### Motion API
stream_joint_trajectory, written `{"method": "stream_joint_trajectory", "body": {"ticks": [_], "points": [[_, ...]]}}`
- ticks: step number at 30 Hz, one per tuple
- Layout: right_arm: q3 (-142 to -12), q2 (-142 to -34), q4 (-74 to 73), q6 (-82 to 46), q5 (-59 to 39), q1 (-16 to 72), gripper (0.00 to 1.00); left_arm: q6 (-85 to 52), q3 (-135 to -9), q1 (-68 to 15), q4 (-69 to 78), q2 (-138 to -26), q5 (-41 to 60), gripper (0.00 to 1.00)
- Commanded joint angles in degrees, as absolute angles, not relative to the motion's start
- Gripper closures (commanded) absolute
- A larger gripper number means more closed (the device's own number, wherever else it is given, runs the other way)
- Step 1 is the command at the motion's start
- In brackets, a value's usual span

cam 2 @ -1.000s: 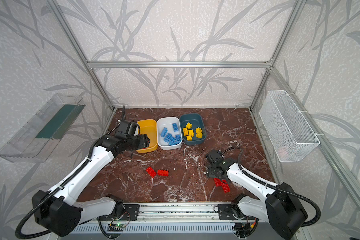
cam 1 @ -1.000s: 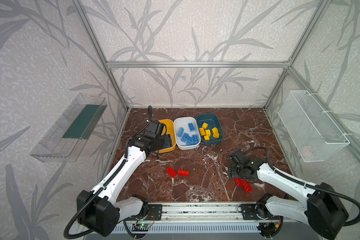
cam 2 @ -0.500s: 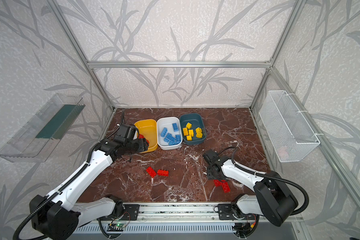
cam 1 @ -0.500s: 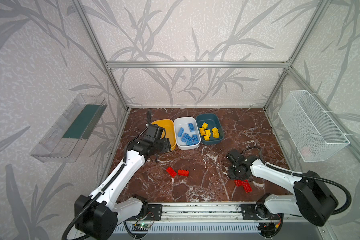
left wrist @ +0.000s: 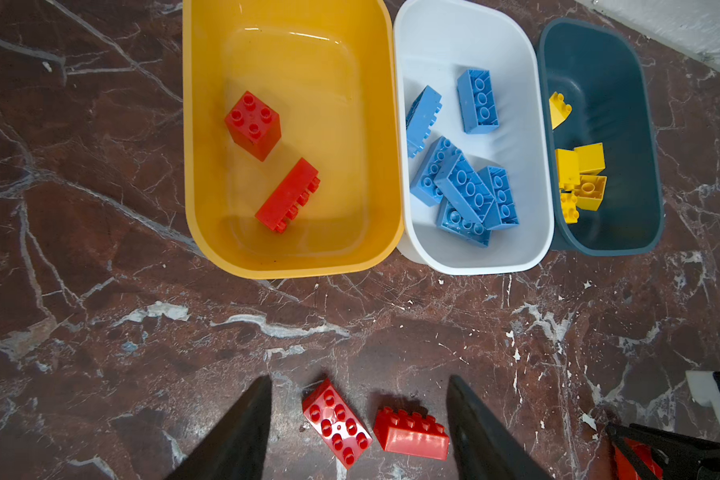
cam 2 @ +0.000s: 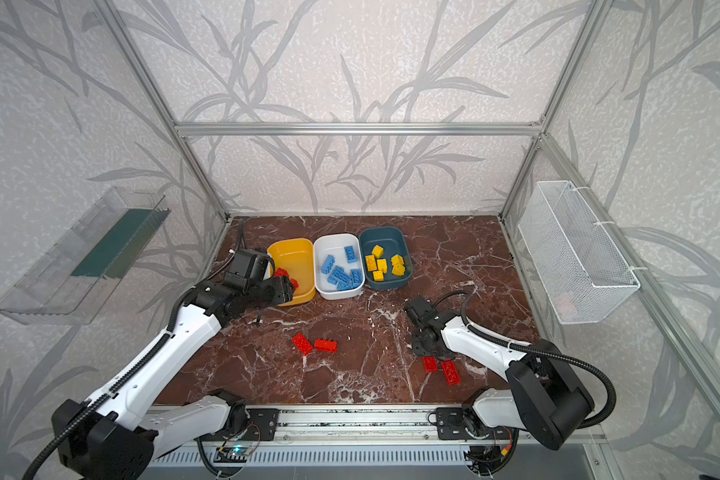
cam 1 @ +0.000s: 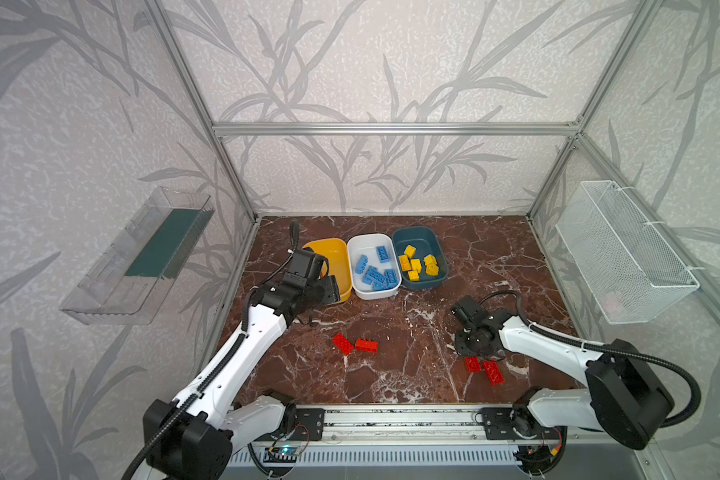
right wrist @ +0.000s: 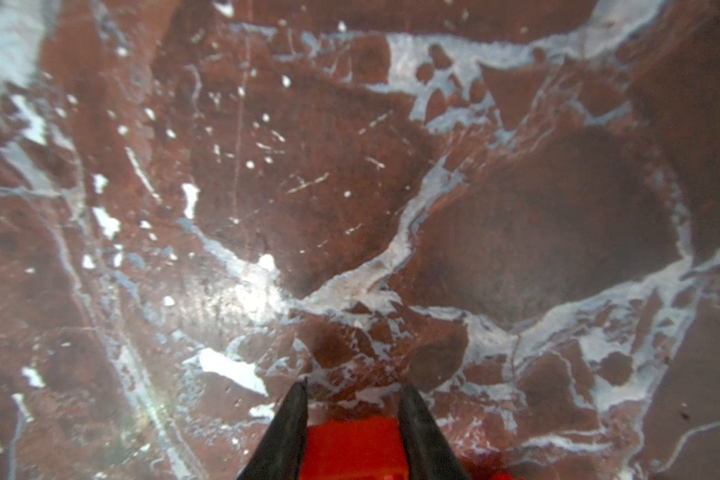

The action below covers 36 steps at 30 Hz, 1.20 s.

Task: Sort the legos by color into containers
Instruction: 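Lift the red brick with the right gripper and carry it toward the yellow tub, then lower the red brick into the yellow tub and open the right gripper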

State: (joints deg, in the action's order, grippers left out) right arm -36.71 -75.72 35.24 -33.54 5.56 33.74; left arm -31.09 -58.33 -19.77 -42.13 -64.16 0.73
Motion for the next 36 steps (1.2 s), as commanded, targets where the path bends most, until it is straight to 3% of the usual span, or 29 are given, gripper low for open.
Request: {"method": "stream_joint_trajectory", "body": {"ticks": [1, 7, 12, 22, 36], "points": [[-40.54, -73.1, 36.03, -30.93, 2.9, 33.57, 0.73, -31.26, -57.36, -19.9, -43.94, -61.45, -1.29, 0.33], [-47.9, -72.61, 34.2, -27.43, -1.9, 33.53, 0.74, -31.98, -54.62, -19.95, -44.1, -57.14, -2.83, 0.28], [-56.98, -76.85, 31.18, -25.93, -5.92, 33.73, 0.74, -32.19, -53.08, -19.95, -46.05, -52.12, -4.81, 0.01], [-84.07, -95.12, 32.2, -23.18, -9.99, 38.67, 0.76, -34.06, -48.88, -19.82, -47.39, -41.97, -7.22, 0.01], [-128.88, -130.18, 42.03, -21.97, -12.87, 46.65, 0.76, -31.01, -44.87, -19.69, -46.97, -32.91, -11.3, 0.02]]}}
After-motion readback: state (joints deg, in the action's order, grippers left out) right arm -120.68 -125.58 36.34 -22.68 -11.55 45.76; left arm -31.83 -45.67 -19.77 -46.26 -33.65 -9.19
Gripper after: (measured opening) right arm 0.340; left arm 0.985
